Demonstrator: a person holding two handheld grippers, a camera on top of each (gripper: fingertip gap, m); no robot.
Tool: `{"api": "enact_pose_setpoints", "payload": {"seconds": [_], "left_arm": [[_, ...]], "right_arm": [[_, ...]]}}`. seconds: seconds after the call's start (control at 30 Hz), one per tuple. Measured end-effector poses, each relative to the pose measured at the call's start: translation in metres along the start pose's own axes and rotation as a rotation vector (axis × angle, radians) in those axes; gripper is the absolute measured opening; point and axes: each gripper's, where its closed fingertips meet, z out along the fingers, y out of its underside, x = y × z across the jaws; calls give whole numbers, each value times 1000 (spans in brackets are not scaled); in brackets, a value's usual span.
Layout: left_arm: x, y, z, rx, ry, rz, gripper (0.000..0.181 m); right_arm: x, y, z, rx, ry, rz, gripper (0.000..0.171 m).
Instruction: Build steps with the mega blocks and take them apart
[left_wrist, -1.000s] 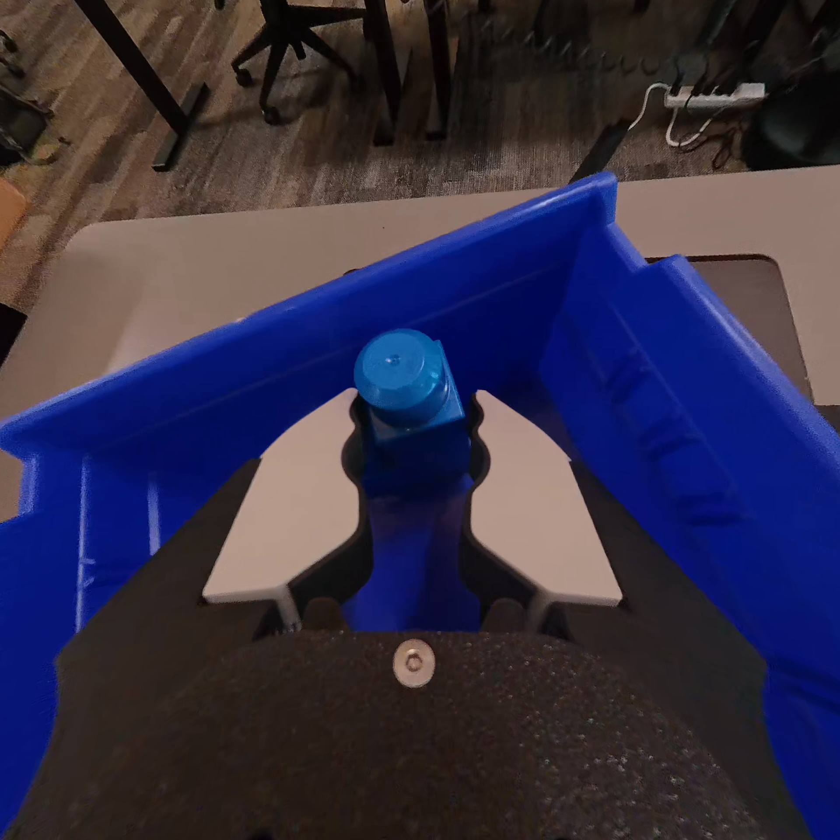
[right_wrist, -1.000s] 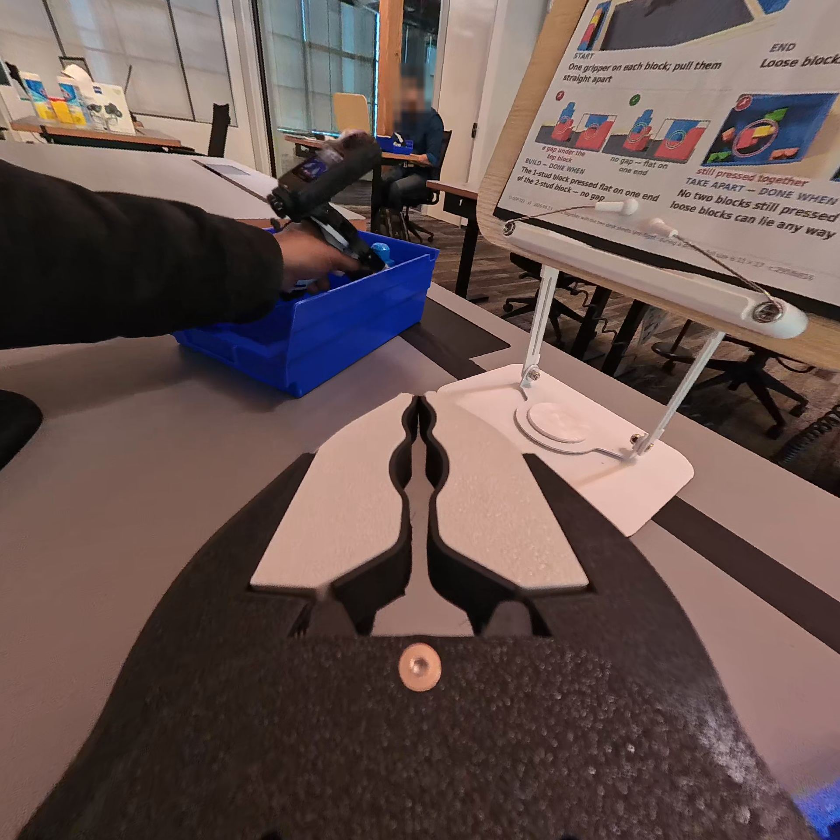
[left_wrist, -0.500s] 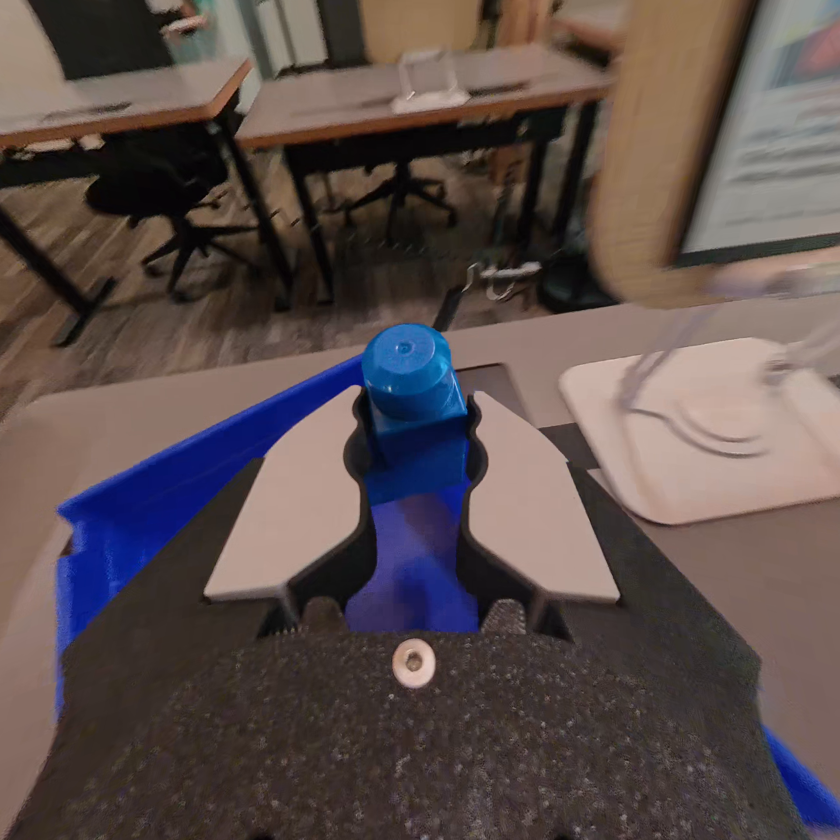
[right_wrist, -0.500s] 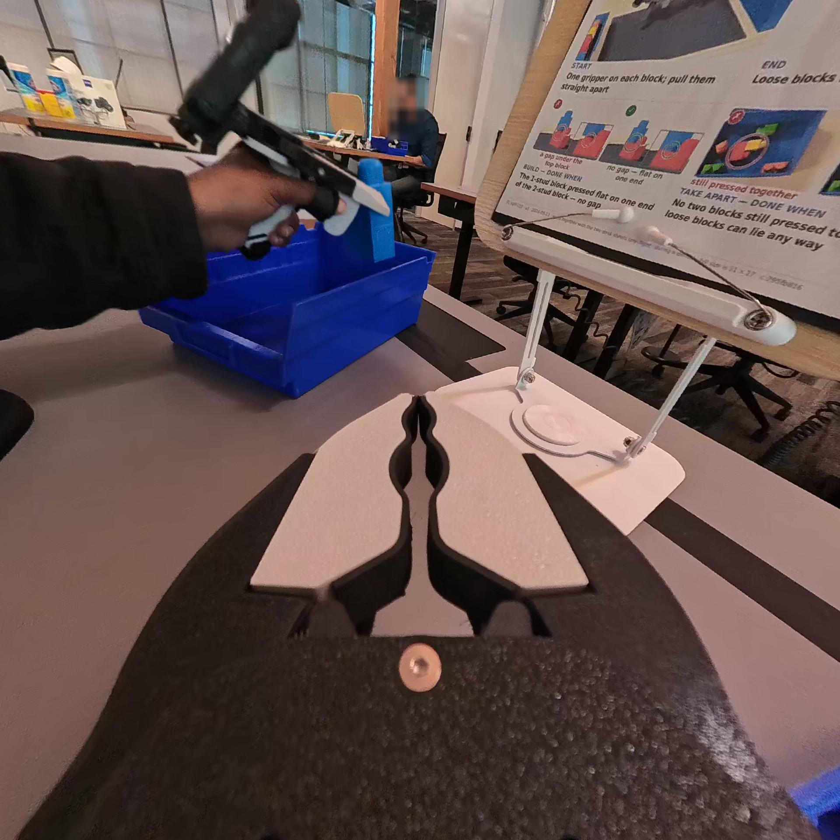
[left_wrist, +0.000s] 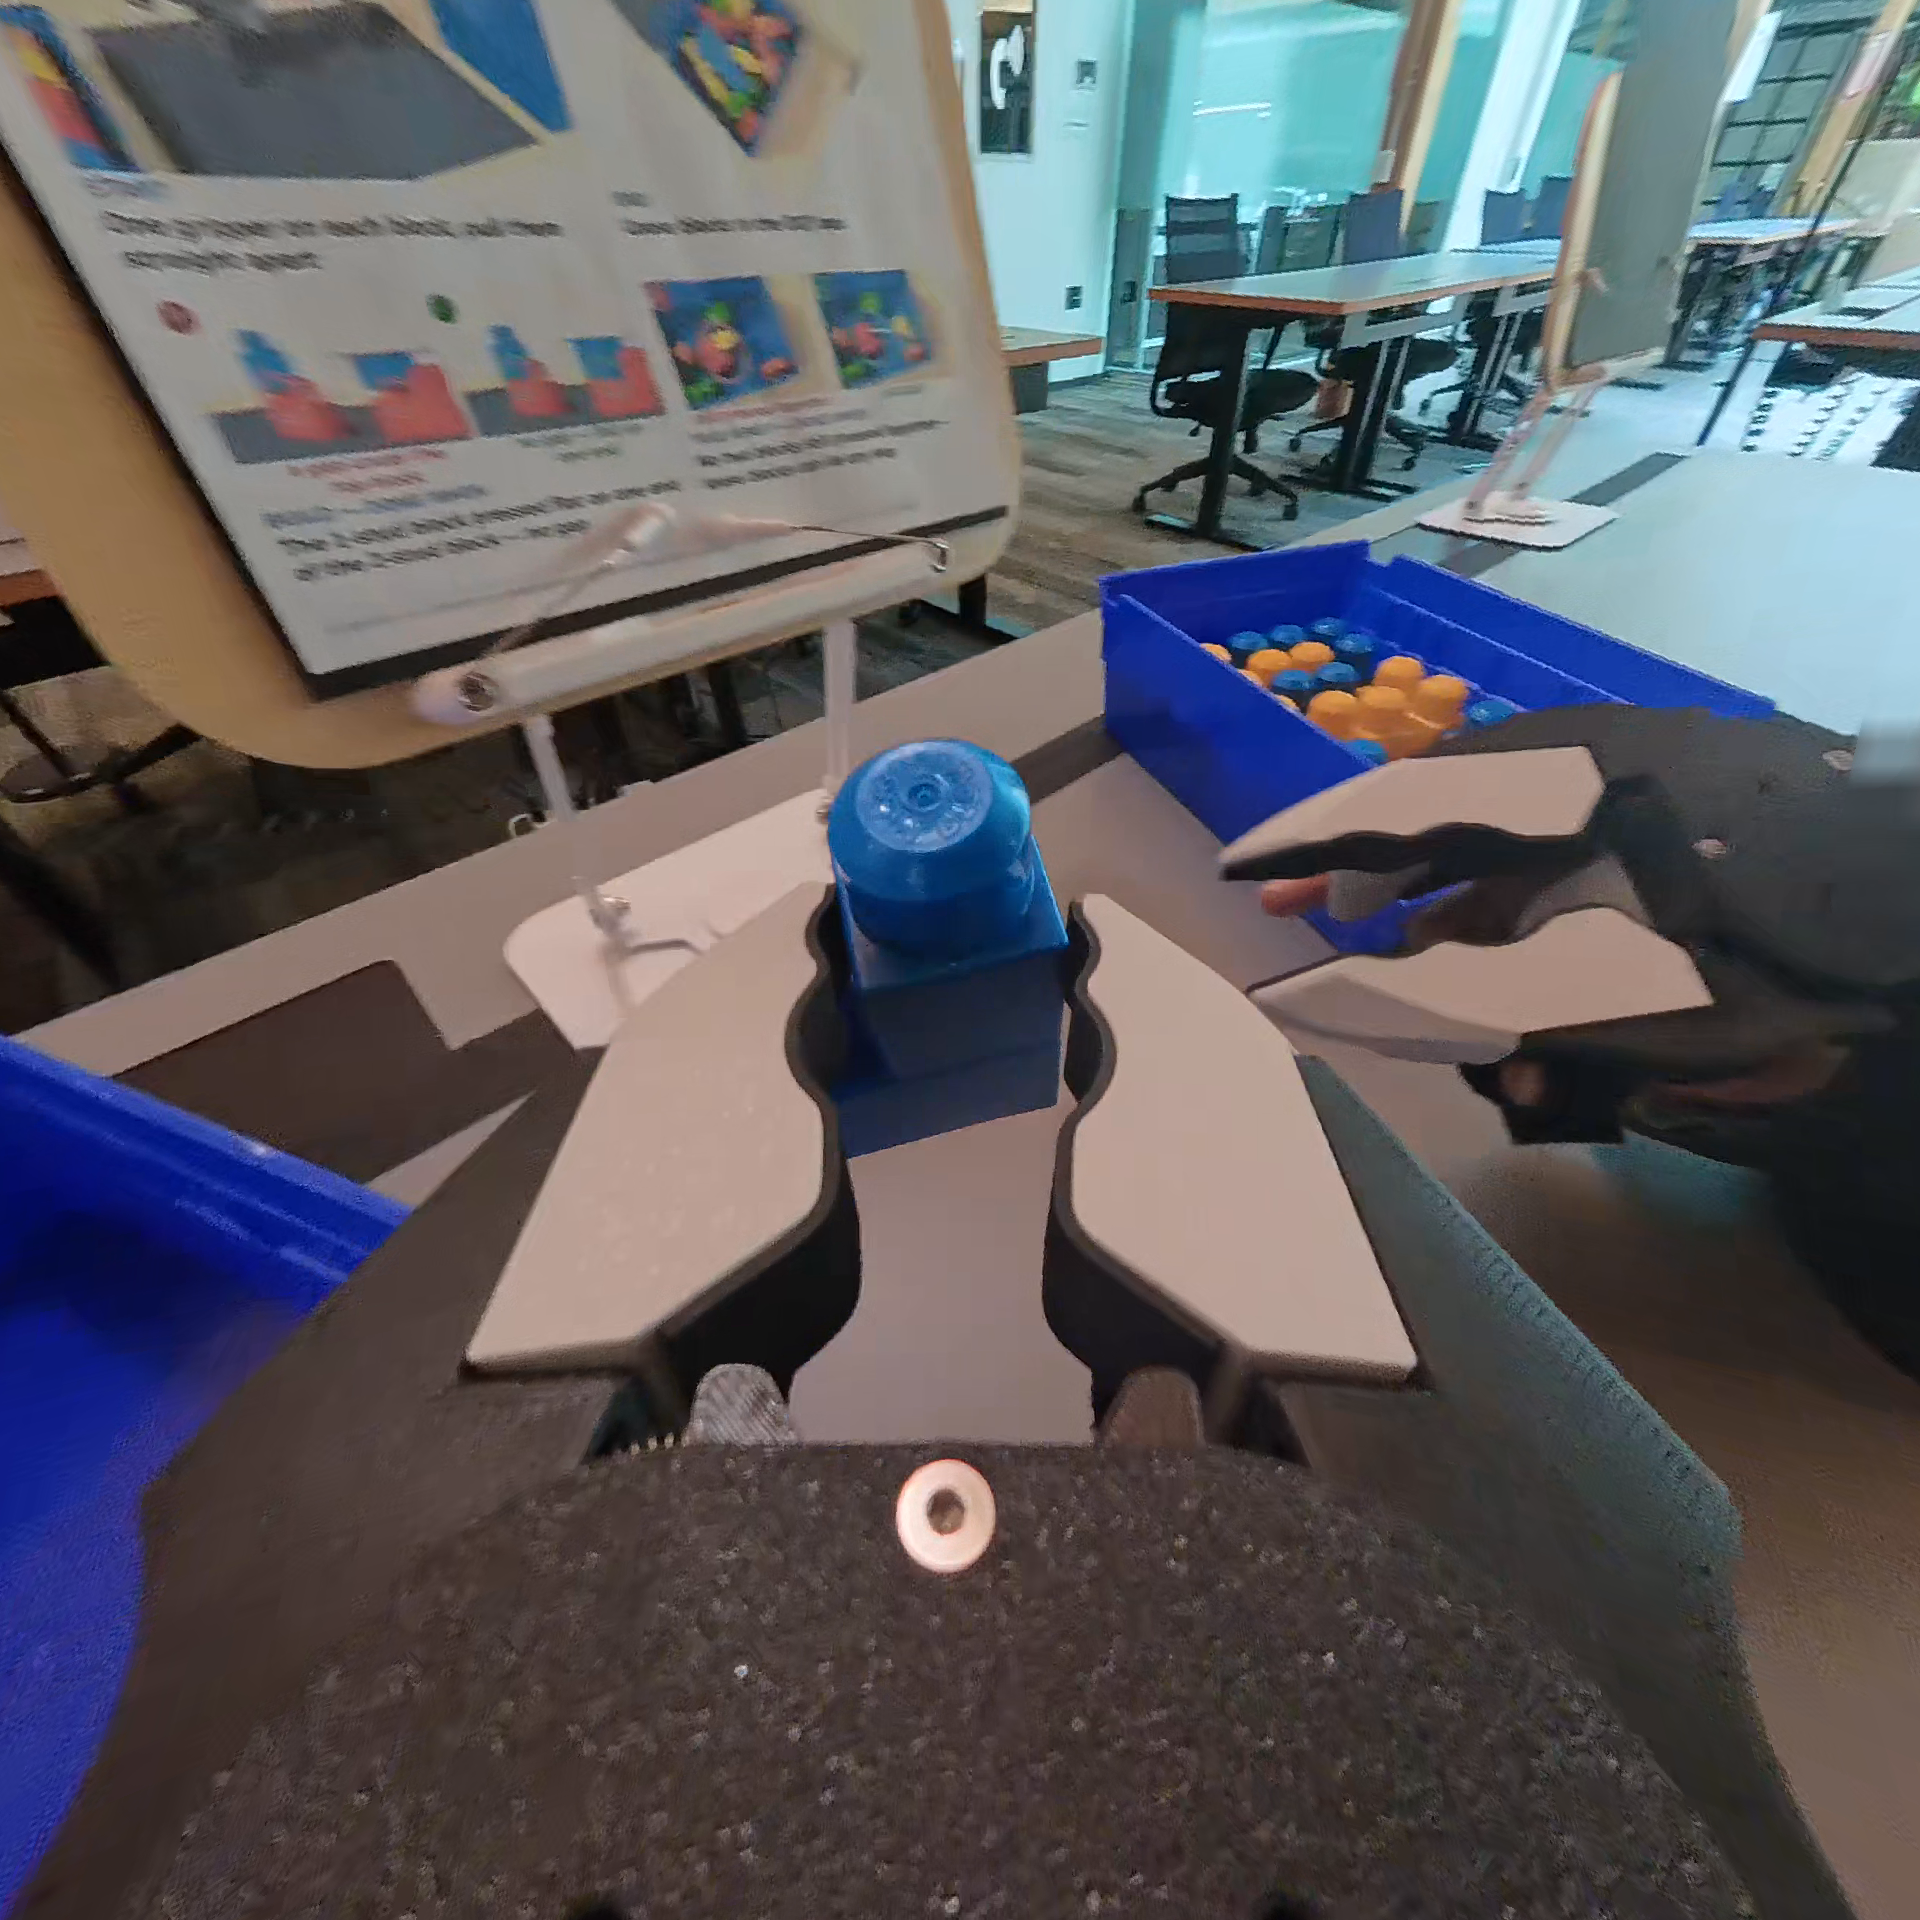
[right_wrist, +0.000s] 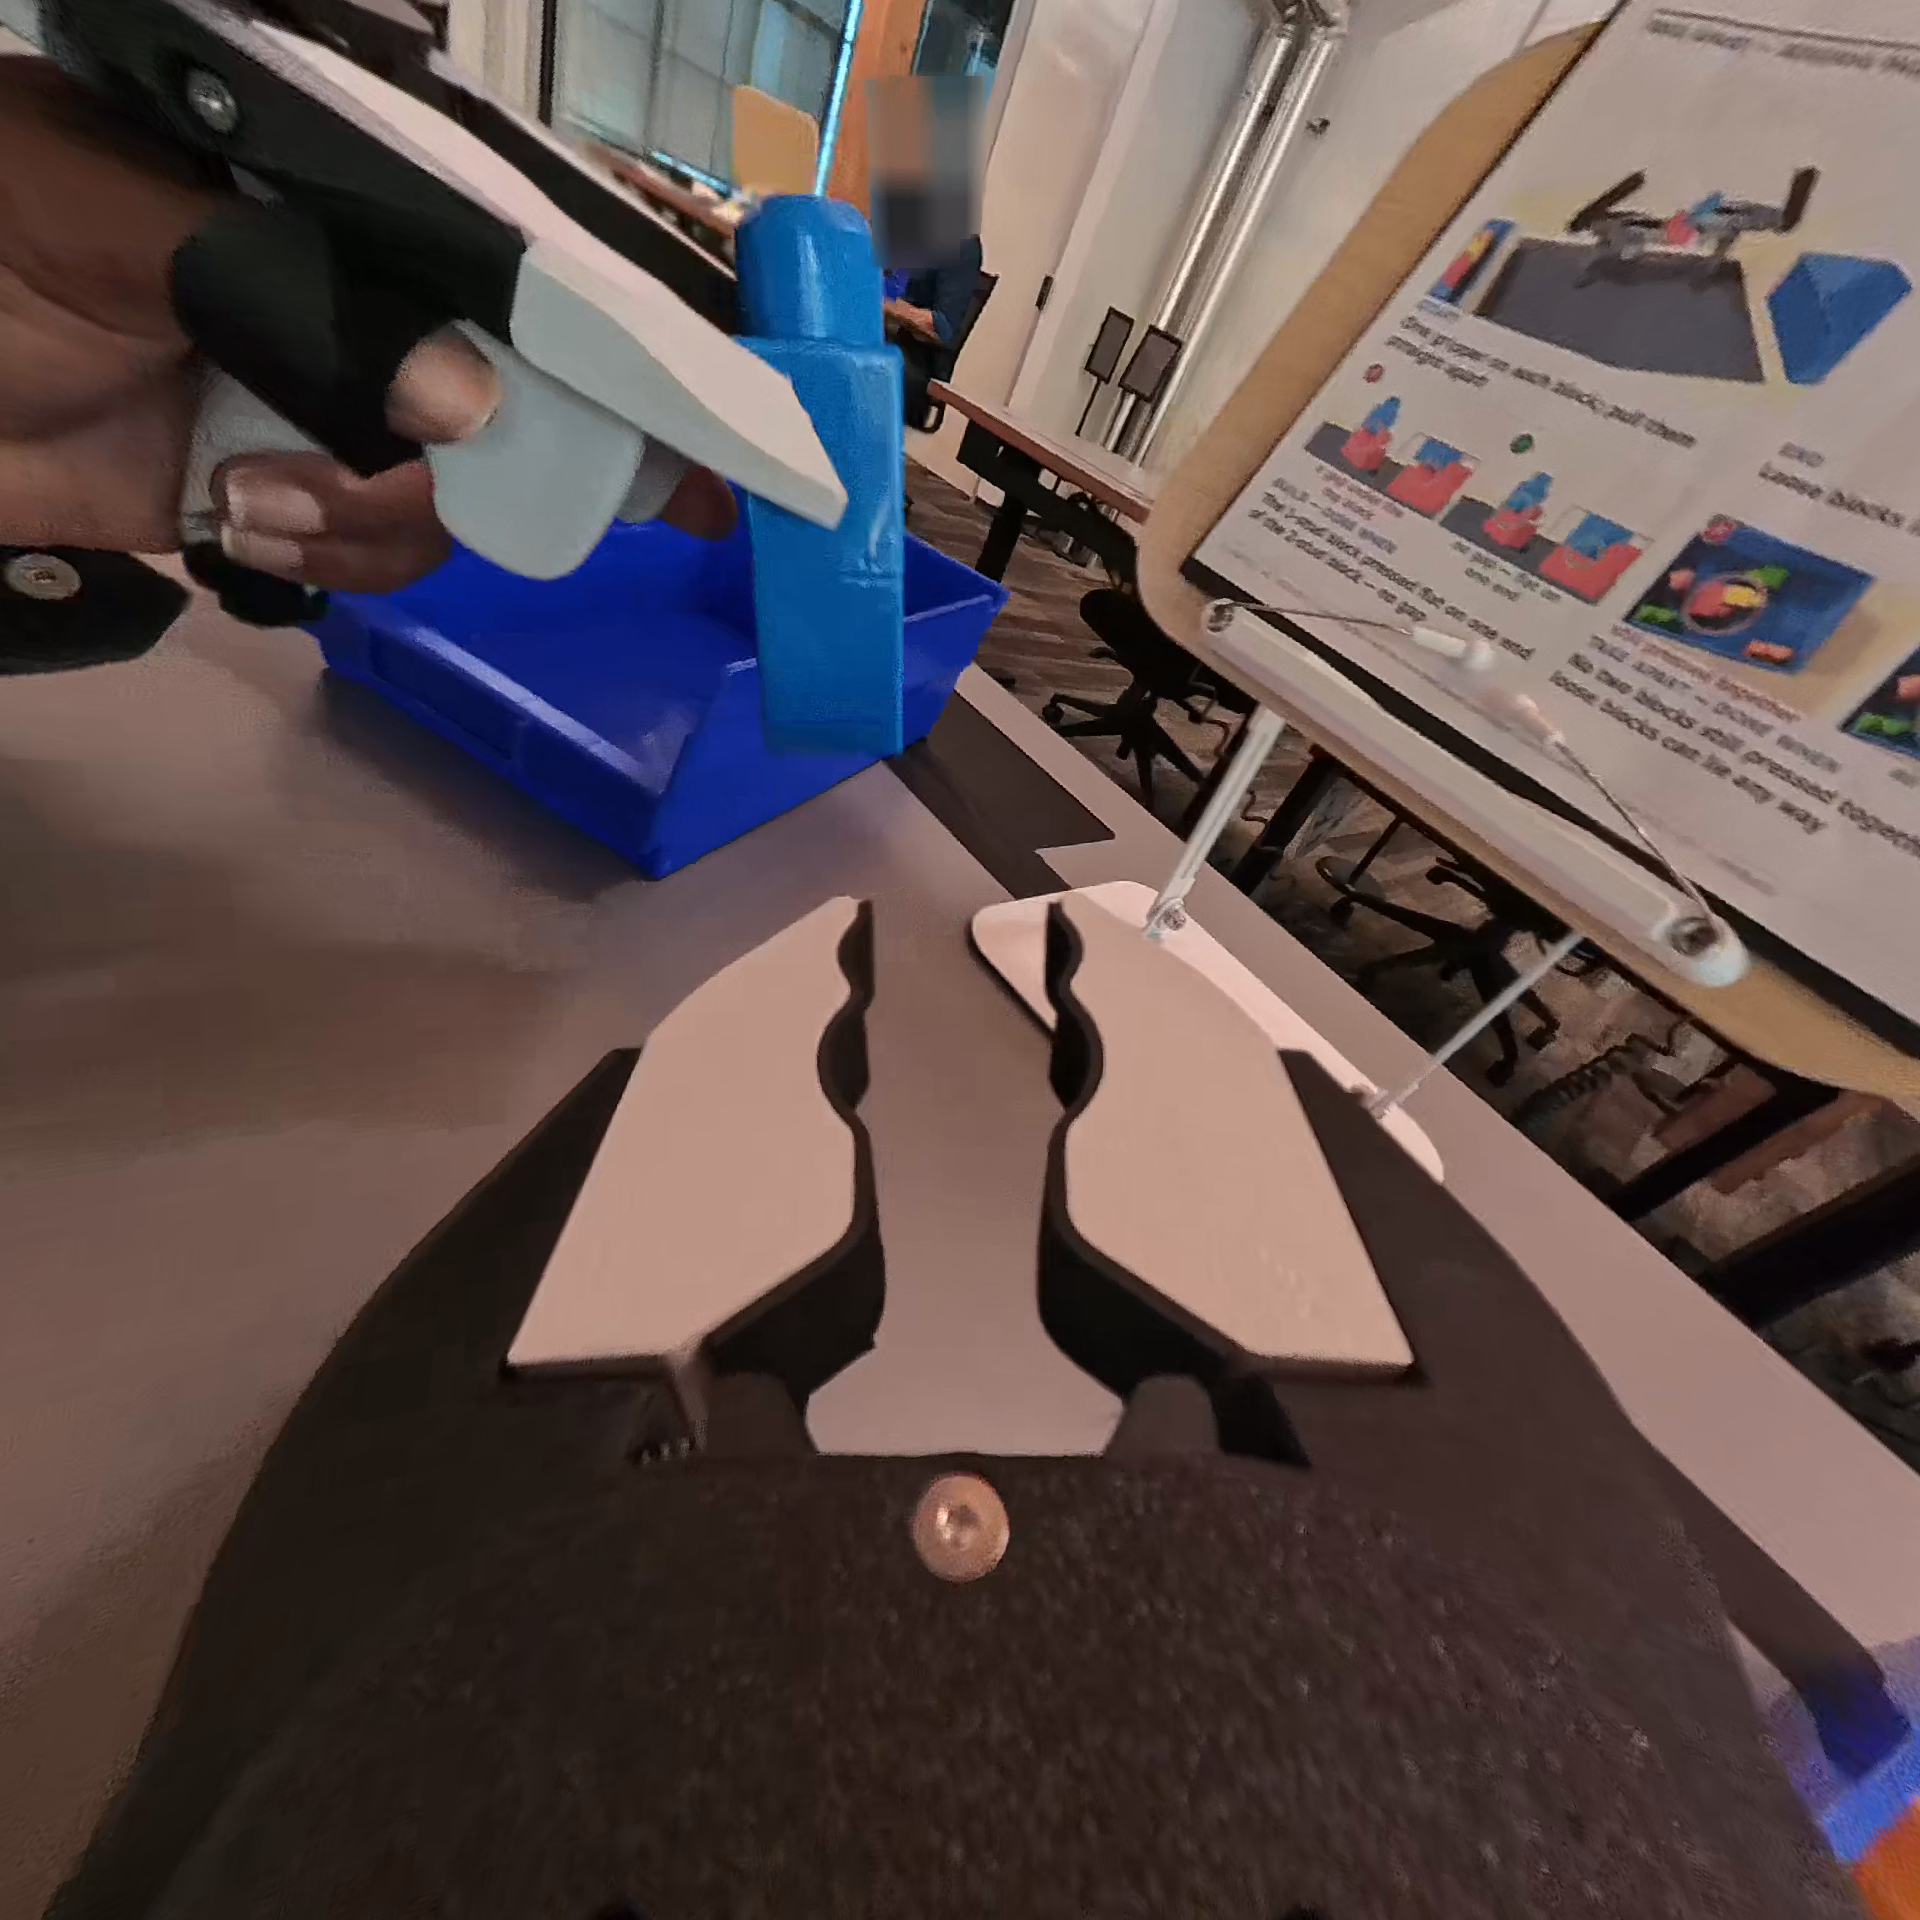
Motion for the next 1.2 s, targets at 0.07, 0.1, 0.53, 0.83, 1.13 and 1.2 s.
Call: {"api": "enact_pose_setpoints", "payload": {"seconds": [0.07, 0.1, 0.53, 0.83, 1.13, 1.2], "left_arm": [[16, 7, 0, 9, 29, -10, 40], [24, 11, 1, 11, 50, -23, 40], [63, 27, 9, -2, 176, -97, 39], [20, -30, -35, 187, 71, -71, 39], [18, -13, -26, 136, 72, -63, 39], [21, -8, -23, 120, 79, -53, 39]], "right_arm": [[-13, 2, 5, -26, -24, -15, 43], [-19, 3, 8, -36, -34, -14, 49], [-37, 6, 15, -85, -18, -66, 36], [-29, 33, 22, -155, -56, 52, 36], [-35, 76, 26, -335, -139, 170, 36], [-41, 90, 25, -417, -173, 188, 36]]}}
